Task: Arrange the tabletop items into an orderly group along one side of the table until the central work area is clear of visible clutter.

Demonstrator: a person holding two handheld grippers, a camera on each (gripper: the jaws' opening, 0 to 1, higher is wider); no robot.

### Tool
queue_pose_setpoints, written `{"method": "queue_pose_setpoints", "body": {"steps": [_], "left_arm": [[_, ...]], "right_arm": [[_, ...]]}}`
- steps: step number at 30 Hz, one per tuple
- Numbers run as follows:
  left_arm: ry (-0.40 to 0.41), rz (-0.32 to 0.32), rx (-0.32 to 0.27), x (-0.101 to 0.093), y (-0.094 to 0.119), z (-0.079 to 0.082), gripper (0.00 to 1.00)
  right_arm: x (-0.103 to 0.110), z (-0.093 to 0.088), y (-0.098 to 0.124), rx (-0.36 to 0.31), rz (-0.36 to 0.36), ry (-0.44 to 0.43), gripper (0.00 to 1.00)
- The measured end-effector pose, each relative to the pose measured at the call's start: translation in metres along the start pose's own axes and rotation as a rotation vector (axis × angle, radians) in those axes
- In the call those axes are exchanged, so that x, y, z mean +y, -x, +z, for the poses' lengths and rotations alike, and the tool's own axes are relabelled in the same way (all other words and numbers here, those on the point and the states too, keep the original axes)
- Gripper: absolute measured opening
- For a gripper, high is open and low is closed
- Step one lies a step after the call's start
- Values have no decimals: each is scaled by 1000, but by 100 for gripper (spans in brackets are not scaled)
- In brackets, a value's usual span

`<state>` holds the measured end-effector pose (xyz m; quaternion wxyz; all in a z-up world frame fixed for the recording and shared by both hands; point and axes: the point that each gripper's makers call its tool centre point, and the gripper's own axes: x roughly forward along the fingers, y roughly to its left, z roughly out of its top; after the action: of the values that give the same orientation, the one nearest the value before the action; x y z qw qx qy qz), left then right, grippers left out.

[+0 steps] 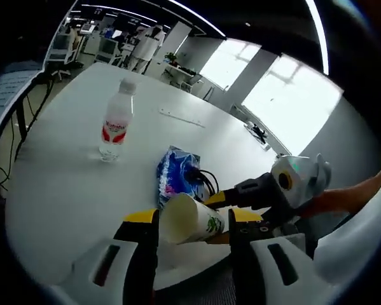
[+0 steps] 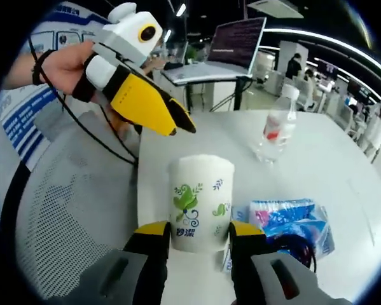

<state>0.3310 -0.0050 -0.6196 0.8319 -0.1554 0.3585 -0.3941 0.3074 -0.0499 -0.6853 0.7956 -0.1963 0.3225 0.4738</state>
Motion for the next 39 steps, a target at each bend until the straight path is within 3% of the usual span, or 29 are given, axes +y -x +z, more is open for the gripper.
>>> {"method": "queue_pose_setpoints", "body": {"steps": [10,21,27,33,36,39], "left_arm": [[-29,-56,33,-14,-10,1,42],[-42,-80,103,-19,-21,-14,39],[-40,-107,108,-27,-25,-15,30],[-40,-125,97,-33,-30,-14,4],[-33,-163,100,-43,-32,-15,0],[-56,-155,116,-45,-36,-18,0]], "right_arm": [[1,3,5,1,-10,67,36],[7,11,9,-15,-20,175,36],[10,19,14,-44,-26,208,36],[11,19,16,-54,-37,222,36],[11,19,17,-64,-45,203,36],[11,16,18,-56,-52,203,36]]}}
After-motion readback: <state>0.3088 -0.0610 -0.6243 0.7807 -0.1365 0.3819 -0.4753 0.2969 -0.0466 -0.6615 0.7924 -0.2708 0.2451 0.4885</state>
